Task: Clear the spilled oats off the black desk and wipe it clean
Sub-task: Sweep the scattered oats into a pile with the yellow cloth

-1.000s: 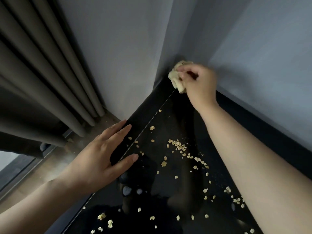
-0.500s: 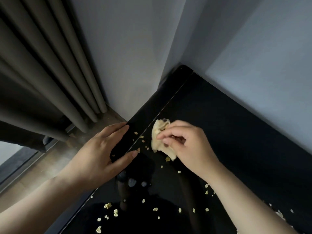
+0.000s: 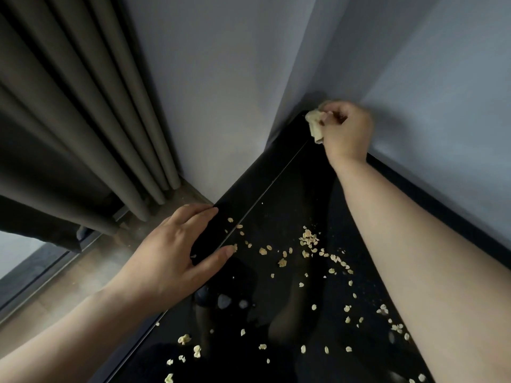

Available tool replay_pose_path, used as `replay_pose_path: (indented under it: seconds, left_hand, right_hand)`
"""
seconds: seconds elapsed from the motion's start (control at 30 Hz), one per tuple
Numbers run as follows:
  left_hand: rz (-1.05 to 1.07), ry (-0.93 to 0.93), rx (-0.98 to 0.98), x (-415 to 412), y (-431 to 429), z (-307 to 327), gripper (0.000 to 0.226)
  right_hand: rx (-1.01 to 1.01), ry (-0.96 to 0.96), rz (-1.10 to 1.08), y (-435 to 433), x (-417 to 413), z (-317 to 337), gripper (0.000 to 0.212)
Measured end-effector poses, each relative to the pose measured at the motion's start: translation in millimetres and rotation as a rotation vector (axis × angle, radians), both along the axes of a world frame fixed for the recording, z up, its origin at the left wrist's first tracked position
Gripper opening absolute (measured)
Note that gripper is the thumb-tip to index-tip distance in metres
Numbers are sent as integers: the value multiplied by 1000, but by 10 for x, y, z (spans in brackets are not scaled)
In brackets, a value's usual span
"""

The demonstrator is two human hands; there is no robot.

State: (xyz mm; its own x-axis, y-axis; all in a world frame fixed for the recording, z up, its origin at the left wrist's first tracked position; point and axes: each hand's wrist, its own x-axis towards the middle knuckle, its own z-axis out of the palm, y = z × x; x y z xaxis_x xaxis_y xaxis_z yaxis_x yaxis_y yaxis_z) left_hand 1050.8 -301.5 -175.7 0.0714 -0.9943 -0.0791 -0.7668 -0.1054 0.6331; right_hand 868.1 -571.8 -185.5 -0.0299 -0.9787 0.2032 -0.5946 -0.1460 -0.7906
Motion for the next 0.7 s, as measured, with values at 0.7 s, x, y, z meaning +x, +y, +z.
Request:
replay_pose_path:
  seconds: [0.7]
  left_hand:
    - [-3, -20, 16, 85, -116, -24, 84]
  right_hand:
    - [435, -303, 268, 688, -385, 433, 10]
